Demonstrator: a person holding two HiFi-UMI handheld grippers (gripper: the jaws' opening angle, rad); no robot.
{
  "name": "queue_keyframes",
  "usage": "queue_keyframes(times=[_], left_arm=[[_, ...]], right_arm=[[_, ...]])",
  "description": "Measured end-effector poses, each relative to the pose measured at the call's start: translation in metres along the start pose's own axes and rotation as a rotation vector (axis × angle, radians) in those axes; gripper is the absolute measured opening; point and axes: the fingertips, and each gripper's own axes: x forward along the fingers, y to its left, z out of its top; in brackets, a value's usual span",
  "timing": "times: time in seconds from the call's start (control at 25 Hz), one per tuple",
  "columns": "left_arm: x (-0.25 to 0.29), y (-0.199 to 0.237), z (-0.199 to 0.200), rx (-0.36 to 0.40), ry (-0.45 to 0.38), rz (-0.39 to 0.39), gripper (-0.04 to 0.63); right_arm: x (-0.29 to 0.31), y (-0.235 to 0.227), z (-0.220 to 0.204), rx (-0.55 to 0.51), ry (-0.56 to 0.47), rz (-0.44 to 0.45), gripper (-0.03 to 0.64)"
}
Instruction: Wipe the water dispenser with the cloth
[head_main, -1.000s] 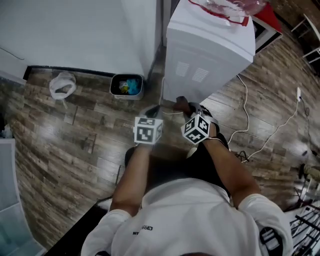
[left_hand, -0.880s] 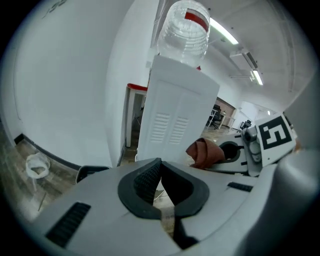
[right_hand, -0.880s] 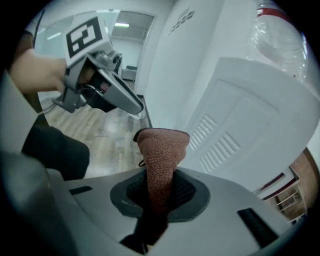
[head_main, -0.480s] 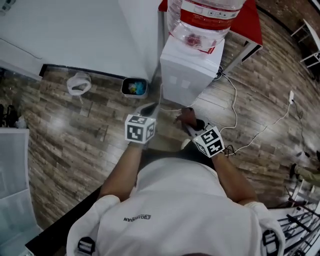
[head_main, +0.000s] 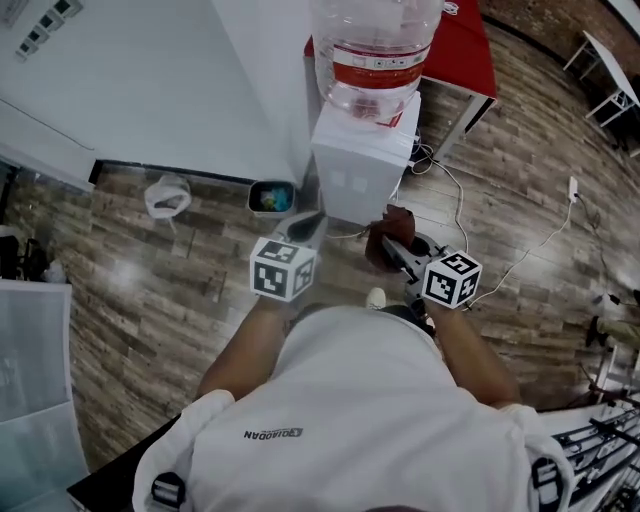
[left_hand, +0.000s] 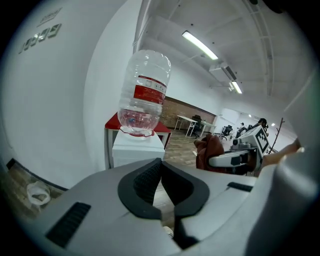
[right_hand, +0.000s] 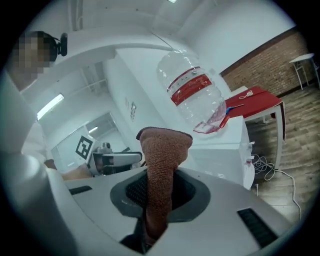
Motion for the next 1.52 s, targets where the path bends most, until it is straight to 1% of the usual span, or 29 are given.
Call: queue_keyframes(times=[0.12, 0.32, 0.44, 0.56, 0.76, 0.92, 1.04, 1.12, 1.24, 1.52], left_arm=[[-0.011, 0.003, -0.006, 0.037, 0.025, -0.02, -0.011], [-0.04, 0.013, -0.017, 0.09, 0.037, -0.067, -0.011], [-0.052, 0.015, -0.025, 0.108, 0.038, -0.101, -0.011], [-0.065, 0.01, -0.035, 0.125, 0.039, -0.142, -0.011], [-0.08, 0.0, -0.056, 0.145, 0.064, -0.201, -0.011], [-0.087, -0.003, -0.069, 0.162, 0.087, -0.231, -0.011], [-0.092, 0.002, -0.075, 0.16, 0.095, -0.231, -0.011], [-0.095, 0.008, -0.076, 0.14, 0.09, -0.226, -0.011], [-0.099, 0.014, -0.079, 0.114, 0.084, -0.22, -0.011], [-0.108, 0.021, -0.086, 0.097, 0.075, -0.193, -0.011]], right_arm=[[-0.009, 0.007, 0.0, -0.019, -0.037, -0.073, 0.057], [-0.021, 0.033, -0.019, -0.02, -0.062, -0.196, 0.057], [-0.024, 0.047, -0.032, 0.021, -0.094, -0.261, 0.055], [-0.025, 0.068, -0.046, 0.066, -0.125, -0.276, 0.057], [-0.027, 0.097, -0.064, 0.022, -0.12, -0.325, 0.055], [-0.032, 0.106, -0.081, -0.002, -0.102, -0.385, 0.057], [-0.034, 0.111, -0.091, -0.001, -0.087, -0.413, 0.055], [-0.033, 0.113, -0.096, -0.005, -0.079, -0.421, 0.055], [-0.032, 0.115, -0.102, 0.006, -0.073, -0.423, 0.055], [-0.033, 0.117, -0.111, 0.014, -0.054, -0.43, 0.055]])
